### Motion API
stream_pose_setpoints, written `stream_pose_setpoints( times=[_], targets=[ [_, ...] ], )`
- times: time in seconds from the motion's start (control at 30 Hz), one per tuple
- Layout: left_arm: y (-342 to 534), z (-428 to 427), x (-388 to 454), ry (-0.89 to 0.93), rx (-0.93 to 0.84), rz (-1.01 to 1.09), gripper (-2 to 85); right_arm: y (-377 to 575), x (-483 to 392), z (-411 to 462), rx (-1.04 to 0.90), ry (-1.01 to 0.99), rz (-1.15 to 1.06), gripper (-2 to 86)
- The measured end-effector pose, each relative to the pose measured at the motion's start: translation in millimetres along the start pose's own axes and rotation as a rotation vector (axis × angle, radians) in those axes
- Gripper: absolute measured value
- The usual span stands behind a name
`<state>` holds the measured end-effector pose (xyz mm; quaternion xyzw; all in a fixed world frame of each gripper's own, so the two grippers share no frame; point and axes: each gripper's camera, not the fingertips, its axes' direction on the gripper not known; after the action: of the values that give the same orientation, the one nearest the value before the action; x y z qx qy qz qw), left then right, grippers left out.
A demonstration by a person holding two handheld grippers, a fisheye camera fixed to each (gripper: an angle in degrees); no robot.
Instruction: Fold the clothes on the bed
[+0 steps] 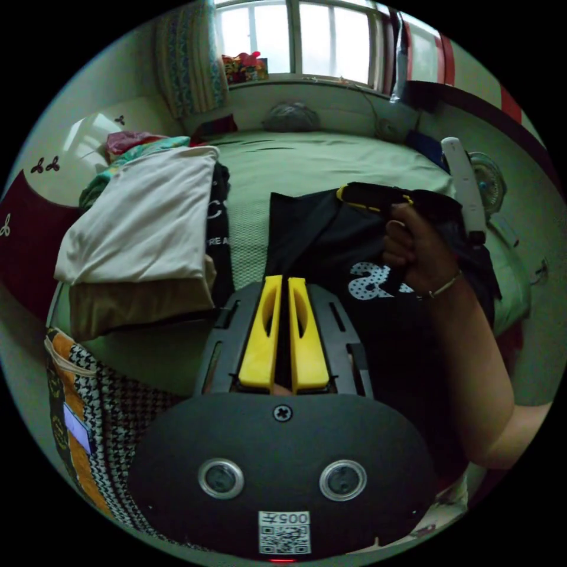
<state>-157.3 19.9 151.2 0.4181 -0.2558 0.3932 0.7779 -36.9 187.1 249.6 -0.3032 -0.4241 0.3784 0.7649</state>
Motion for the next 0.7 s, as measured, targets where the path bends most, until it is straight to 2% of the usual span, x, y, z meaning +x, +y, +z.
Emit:
stream_pose_setpoints(
  times=[0.13, 0.4, 0.7],
  targets=[
    [-13.0, 19.0, 31.2, 0.050, -0.016, 0.069, 2.3, -3.0, 15.7, -4.4, 0.033, 0.084, 0.022, -0.9],
    [-27.1, 69.9, 71.0, 0.133, -0.136, 0.145, 4.4, -8.0, 46.4, 7.5, -0.026, 0.264, 0.096, -0.9],
    [-42.4, 110.8, 85.3, 0.148, -0.151, 0.119, 4.5, -10.9, 62.0, 19.8, -0.065, 0.226, 0.083, -1.0]
  ],
)
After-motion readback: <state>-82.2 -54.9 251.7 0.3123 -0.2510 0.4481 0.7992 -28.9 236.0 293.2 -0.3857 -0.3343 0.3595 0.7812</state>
